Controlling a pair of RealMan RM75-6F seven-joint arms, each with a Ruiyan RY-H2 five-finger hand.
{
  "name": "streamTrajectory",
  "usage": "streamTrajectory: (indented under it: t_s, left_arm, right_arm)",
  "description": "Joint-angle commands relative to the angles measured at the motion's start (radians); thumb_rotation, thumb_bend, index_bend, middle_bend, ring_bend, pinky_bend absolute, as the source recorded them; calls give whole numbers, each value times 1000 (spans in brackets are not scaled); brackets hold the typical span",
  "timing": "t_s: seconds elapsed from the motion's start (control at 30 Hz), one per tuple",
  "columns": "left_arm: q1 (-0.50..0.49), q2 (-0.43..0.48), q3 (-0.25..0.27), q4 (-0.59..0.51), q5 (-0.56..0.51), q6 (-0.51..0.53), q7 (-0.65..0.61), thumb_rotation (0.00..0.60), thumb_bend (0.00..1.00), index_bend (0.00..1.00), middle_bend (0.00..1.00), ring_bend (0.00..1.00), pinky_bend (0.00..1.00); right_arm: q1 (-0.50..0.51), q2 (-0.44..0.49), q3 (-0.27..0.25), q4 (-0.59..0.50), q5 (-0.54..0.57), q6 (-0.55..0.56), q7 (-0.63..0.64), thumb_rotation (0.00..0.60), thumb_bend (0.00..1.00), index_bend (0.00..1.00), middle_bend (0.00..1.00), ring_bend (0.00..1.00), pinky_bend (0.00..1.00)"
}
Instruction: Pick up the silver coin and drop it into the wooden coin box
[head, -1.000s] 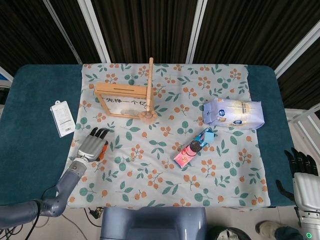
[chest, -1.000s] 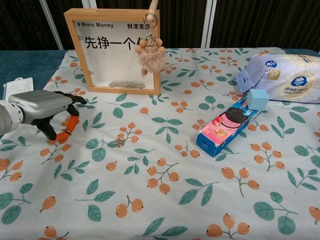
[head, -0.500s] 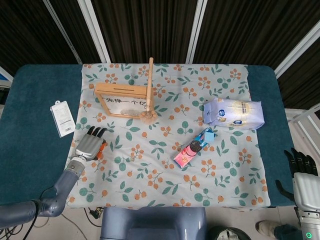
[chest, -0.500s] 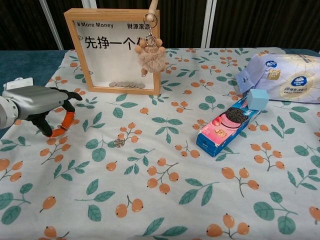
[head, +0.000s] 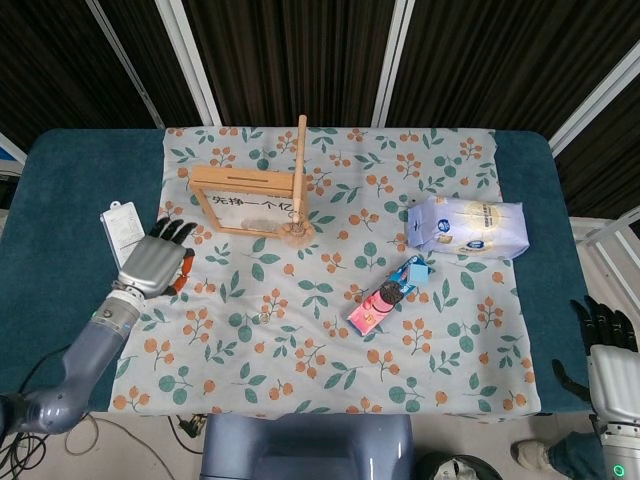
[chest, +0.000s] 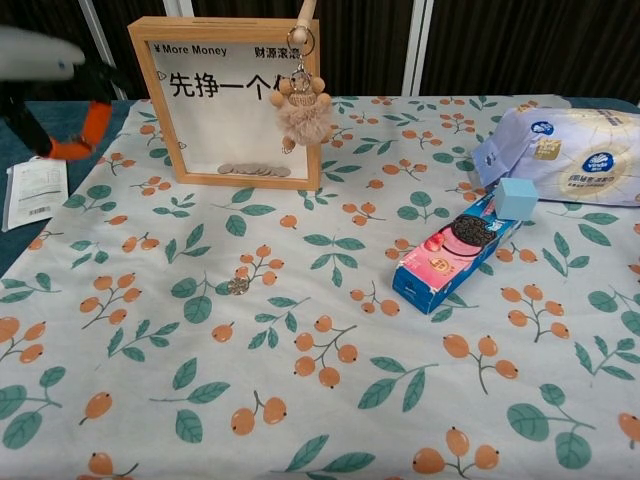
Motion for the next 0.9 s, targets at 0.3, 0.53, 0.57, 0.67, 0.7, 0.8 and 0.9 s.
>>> streamTrajectory:
  t_s: [0.3,0.53,0.57,0.67,0.7,0.8,0.9]
  left_arm:
    - [-286,282,-130,24,-370,-302,-105,600,464,645,77,0,17]
    - [-459,216,-66,217,-534,-412,-95,600,502,647,73,0,17]
    - [-478,203,-58,248,-548,-432,-97,600,504,647,72,0,17]
    - [-529,163,-29,341,-575,-497,-106,600,504,647,71,0,16]
    - [-551,143,-16,386,-582,-525,-113,600,504,647,72,0,16]
    - [-593,97,16,483,-582,-575,-130,600,504,648,72,0,15]
    - [-627,50,56,579,-577,-622,-156,600,504,648,72,0,14]
  right_arm:
    - [1,-4,10,-4,24,-8,13,600,369,96,46,4,0]
    - [2,0,5,-8,24,-18,26,600,368,96,46,4,0]
    - [2,0,6,-8,25,-18,26,600,368,96,45,4,0]
    - [2,0,10,-6,30,-15,25,600,369,96,45,4,0]
    - [1,0,12,-5,31,-11,25,600,369,96,46,4,0]
    - [-1,0,14,-5,31,-4,22,600,369,96,45,4,0]
    - [-2,-2,14,-4,28,0,16,600,369,96,46,4,0]
